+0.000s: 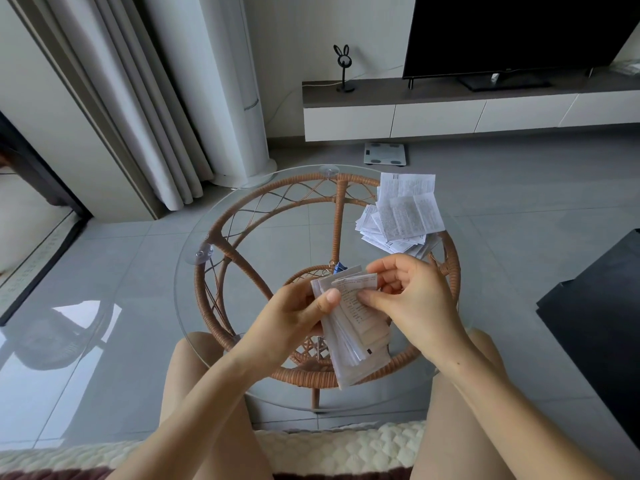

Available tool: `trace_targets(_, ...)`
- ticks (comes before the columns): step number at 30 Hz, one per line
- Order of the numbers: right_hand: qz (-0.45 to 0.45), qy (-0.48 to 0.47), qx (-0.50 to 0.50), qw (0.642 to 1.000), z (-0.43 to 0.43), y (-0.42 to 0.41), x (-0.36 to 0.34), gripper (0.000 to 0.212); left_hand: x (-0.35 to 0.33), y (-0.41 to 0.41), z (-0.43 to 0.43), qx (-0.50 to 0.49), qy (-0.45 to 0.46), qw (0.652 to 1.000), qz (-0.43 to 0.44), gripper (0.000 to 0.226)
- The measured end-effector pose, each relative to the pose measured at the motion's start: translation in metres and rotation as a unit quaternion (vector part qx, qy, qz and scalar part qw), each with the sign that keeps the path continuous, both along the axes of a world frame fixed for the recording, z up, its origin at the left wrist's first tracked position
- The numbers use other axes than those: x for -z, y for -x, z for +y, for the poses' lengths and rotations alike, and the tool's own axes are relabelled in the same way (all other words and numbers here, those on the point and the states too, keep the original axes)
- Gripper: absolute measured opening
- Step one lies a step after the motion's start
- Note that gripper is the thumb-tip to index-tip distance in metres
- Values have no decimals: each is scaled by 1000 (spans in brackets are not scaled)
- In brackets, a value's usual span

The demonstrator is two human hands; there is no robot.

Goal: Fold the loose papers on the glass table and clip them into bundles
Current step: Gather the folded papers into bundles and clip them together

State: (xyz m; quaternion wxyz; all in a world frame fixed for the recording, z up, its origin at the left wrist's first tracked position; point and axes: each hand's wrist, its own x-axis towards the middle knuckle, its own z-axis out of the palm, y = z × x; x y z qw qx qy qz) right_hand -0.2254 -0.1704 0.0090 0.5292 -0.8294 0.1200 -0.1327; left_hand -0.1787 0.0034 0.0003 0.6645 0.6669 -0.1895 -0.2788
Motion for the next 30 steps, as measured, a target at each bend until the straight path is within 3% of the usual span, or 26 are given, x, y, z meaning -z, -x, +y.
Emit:
trace_targets(10,-69,12,27,997,0,5,3,8,6,-3,-8,-43,-46,996,-58,57)
trace_targets(14,-58,22,31,998,-1,4,1,13,3,-4,-11,-36,-47,997,-52,52)
trace_targets(18,-41,-37,33,998,-3,1,-1,27,0,-7,-7,-19,-57,997,-51,48)
trace_targets(25,-72,29,15,997,-1,6,-4,28,-6,-10,-2,9,-18,999,42,39)
trace_targets(30,-27,-7,-39,999,-6,5,-11,25,-4,-10,-1,13,22,992,123,41)
